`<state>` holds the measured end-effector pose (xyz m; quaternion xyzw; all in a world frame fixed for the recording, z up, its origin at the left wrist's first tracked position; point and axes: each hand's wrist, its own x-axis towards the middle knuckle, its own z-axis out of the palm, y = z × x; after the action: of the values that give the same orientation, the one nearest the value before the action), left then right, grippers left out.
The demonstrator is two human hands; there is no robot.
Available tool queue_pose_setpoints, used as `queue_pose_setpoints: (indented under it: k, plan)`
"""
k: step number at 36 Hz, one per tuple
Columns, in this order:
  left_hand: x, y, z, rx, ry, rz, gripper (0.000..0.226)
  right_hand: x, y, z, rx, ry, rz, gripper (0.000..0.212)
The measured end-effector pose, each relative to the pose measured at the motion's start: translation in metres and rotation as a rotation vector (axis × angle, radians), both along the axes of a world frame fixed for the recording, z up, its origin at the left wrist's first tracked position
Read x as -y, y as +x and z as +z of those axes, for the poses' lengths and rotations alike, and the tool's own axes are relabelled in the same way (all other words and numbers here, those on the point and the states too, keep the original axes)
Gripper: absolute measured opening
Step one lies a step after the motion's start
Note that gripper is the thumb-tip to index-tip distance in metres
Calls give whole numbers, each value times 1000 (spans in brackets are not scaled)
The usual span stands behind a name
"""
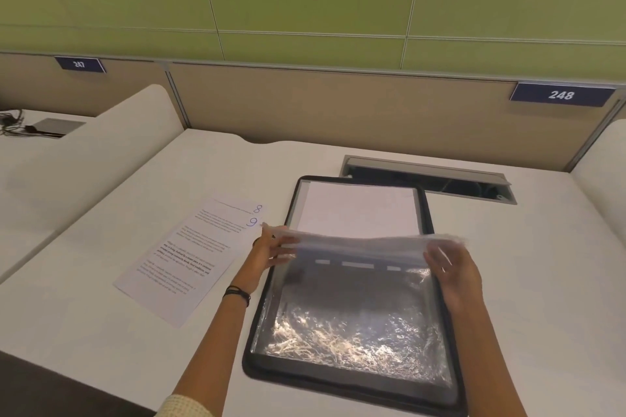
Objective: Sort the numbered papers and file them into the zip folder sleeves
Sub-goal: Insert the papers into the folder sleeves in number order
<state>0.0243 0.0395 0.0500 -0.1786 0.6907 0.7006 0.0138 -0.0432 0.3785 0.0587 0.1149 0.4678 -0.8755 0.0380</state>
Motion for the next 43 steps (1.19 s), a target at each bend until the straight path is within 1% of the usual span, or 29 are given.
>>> queue_pose_setpoints:
  k: [2, 3, 5, 7, 11, 15, 17, 18, 19, 20, 21, 22, 23, 24, 25, 27, 28, 32, 33, 34, 35, 38, 41, 43]
  plan:
    - [-8, -3, 4, -30, 17, 45, 62, -4, -5, -8, 29, 1, -75, 26]
    - [-8, -6, 5, -34, 32, 67, 60, -4, -4, -8, 29, 9, -90, 27]
    - [-10, -11, 7, -32, 60, 93, 60, -4, -2, -6, 26, 44, -94, 23]
    - [-7, -18, 6, -16, 59, 77, 67, -6, -3, -6, 28, 80, -89, 21]
    - [-5, -28, 3, -32, 75, 57, 51, -7, -2, -15, 42, 76, -63, 22]
    - [0, -32, -3, -54, 86, 64, 55, 1, 2, -24, 33, 78, -25, 17]
    - [4, -31, -8, -92, 82, 84, 54, 8, 4, -27, 36, 104, 3, 17]
    - [6, -30, -10, -108, 70, 94, 53, 11, 5, -31, 25, 121, 27, 29]
    - [10, -29, -11, -117, 65, 116, 52, 14, 5, -34, 12, 147, 45, 47]
    - [14, -30, -13, -115, 70, 150, 52, 17, 5, -37, 3, 168, 62, 56]
    - [20, -30, -16, -103, 76, 196, 52, 21, 7, -38, 4, 169, 70, 48]
    - [27, -30, -18, -92, 74, 239, 52, 26, 8, -38, 10, 167, 86, 33]
    - [34, -29, -21, -84, 65, 272, 53, 32, 8, -40, 10, 158, 97, 24]
    - [43, -28, -24, -73, 47, 289, 54, 37, 7, -43, 8, 163, 108, 27]
    - [52, -26, -27, -58, 19, 298, 55, 44, 7, -44, 12, 175, 113, 32]
    - [70, -20, -30, -30, -40, 321, 57, 60, 8, -48, 26, 174, 152, 26]
    - [79, -17, -31, -24, -58, 337, 57, 67, 8, -50, 22, 188, 167, 26]
    - [116, -3, -40, 3, -175, 383, 55, 105, 11, -49, 17, 311, 257, 37]
    - [126, 2, -43, 14, -209, 394, 55, 115, 11, -50, 12, 350, 290, 36]
    - [137, 6, -46, 30, -254, 402, 54, 123, 10, -51, 10, 389, 317, 29]
    - [147, 10, -50, 46, -314, 405, 54, 133, 9, -54, 9, 415, 334, 25]
    - [174, 23, -58, 74, -534, 384, 54, 162, 10, -59, 20, 468, 393, 21]
    - [200, 39, -70, 107, -743, 331, 57, 193, 15, -59, -6, 609, 479, 22]
    - [216, 47, -76, 158, -830, 307, 59, 215, 22, -60, -74, 678, 557, 24]
